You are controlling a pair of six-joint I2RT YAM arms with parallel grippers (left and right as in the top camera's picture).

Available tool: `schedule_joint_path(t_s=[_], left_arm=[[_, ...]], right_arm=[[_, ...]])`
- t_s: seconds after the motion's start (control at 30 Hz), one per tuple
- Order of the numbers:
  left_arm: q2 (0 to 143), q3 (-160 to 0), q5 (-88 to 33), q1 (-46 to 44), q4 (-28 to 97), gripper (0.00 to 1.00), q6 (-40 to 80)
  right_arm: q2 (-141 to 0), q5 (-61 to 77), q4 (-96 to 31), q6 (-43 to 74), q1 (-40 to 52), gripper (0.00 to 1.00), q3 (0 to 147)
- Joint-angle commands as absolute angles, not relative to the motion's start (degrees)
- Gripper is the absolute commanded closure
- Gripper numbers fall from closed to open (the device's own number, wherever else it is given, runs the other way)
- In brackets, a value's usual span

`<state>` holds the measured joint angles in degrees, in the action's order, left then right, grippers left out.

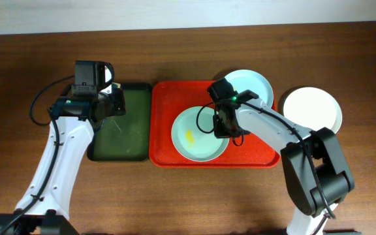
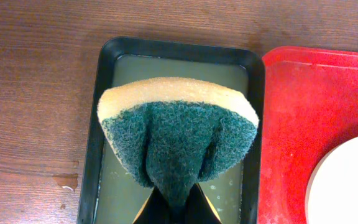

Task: Clean dirty plates on tray and stack at the side
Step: 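Grasp the green-yellow sponge with the left gripper and lift it, then carry the sponge with the left gripper over the held plate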

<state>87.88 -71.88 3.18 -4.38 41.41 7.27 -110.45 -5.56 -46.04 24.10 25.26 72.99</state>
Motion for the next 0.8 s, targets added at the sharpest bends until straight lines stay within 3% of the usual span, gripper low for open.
schedule_joint_path(t_s=[0.0, 0.13, 0.23, 0.4, 0.5, 0.57, 0.6, 0.67, 0.77], left_arm=[[88.18, -71.66, 2.74, -4.49, 41.15, 1.00, 6.33], [88.18, -71.66, 2.74, -4.49, 41.12, 1.00, 6.33], [88.18, -71.66, 2.74, -4.49, 41.12, 1.00, 6.33], [88.18, -71.66, 2.76, -4.49, 41.15, 1.00, 6.33], [88.18, -71.66, 2.76, -4.49, 41.15, 1.00, 6.33], [88.18, -71.66, 2.76, -4.49, 41.12, 1.00, 6.33], [88.18, -71.66, 2.74, -4.49, 41.12, 1.00, 6.33], [88.18, -71.66, 2.74, -4.49, 41.12, 1.00, 6.33], [88.18, -71.66, 2.76, -4.49, 41.12, 1.00, 6.33]], right_arm=[[-109.86, -6.28, -45.98, 26.06, 25.43, 0.96, 72.64], [-109.86, -5.85, -46.98, 29.04, 25.43, 0.96, 72.79], [-109.86, 2.70, -45.43, 32.75, 25.43, 0.96, 73.08], [-109.86, 7.57, -44.36, 48.88, 25.43, 0.96, 73.08], [-109.86, 7.57, -44.34, 48.93, 25.43, 0.96, 73.08], [-109.86, 7.53, -44.12, 48.60, 25.43, 0.66, 73.08], [-109.86, 7.27, -43.72, 48.27, 25.43, 0.62, 73.10], [-109.86, 6.81, -42.74, 45.34, 25.43, 0.67, 73.10], [-109.86, 6.66, -41.04, 39.75, 25.43, 0.87, 73.08]])
